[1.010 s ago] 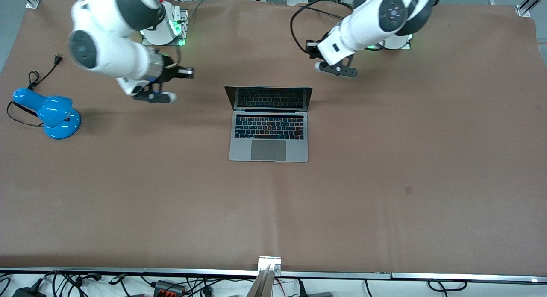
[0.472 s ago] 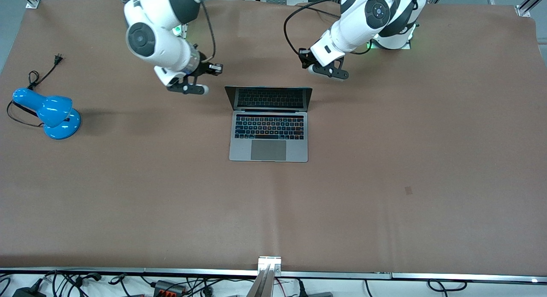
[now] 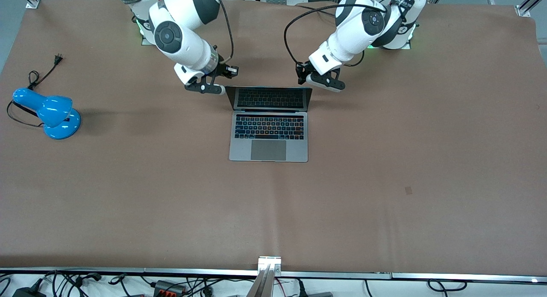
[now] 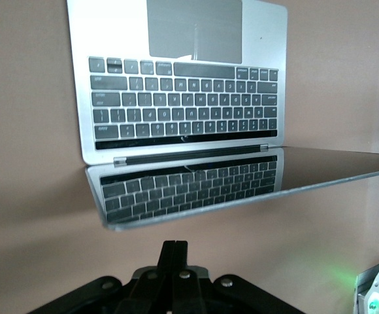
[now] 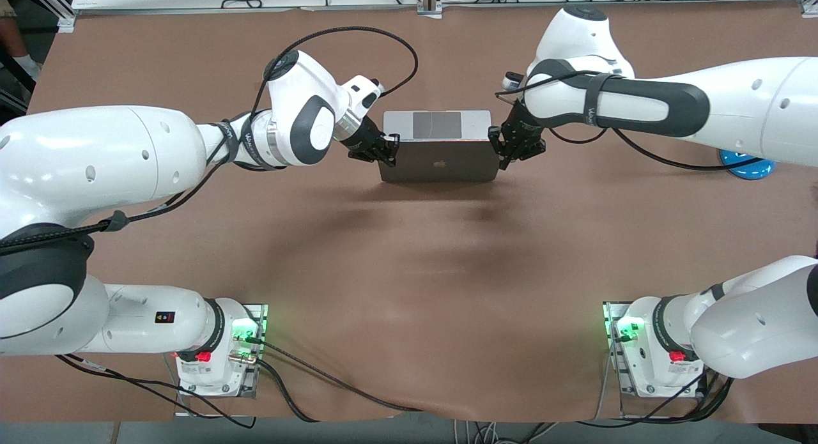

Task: Close laptop with both arms from behind
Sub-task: 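Lower both grippers behind the laptop screen's top edge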

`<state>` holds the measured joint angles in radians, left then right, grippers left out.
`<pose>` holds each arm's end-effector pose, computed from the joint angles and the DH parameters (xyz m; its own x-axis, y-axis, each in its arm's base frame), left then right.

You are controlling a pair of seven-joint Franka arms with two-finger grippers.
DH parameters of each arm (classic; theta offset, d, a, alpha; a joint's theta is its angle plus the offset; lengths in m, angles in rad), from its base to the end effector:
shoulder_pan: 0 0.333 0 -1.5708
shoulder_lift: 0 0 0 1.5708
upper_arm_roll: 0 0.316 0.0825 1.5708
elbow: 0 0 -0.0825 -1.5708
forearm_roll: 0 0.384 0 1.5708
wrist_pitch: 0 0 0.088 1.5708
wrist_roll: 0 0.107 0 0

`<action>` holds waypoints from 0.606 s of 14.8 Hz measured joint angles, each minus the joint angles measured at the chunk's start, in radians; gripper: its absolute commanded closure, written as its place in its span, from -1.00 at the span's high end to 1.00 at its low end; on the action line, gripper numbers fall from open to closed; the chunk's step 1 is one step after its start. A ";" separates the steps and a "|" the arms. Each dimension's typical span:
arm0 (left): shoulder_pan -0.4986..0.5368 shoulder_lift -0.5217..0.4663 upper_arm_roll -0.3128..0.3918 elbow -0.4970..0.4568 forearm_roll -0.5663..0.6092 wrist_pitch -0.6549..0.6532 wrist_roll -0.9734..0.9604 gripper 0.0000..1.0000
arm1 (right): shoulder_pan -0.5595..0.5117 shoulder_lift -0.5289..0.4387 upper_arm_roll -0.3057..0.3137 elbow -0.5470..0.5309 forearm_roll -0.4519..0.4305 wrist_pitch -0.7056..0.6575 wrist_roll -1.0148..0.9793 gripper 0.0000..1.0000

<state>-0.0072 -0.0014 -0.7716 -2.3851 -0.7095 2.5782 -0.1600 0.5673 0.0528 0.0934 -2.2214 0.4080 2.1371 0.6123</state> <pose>0.3708 -0.3502 0.3359 0.9985 -0.0516 -0.0186 -0.0377 -0.8924 0.4496 0.4002 0.3326 0.3436 0.9349 -0.1603 -0.3166 -0.2171 -0.9641 -0.1530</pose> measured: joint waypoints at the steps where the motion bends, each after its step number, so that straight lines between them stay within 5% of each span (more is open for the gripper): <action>1: 0.003 0.005 0.000 0.000 0.000 0.021 0.021 -0.98 | 0.000 0.011 -0.003 0.003 0.000 0.010 0.000 -1.00; 9: 0.008 0.112 -0.004 0.000 0.000 0.212 0.116 -0.98 | -0.005 0.095 -0.021 0.120 0.000 0.015 0.000 -1.00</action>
<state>0.0005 0.1108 -0.7752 -2.3855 -0.7095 2.7905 -0.0436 0.5626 0.1474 0.0728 -2.1010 0.4080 2.1517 0.6119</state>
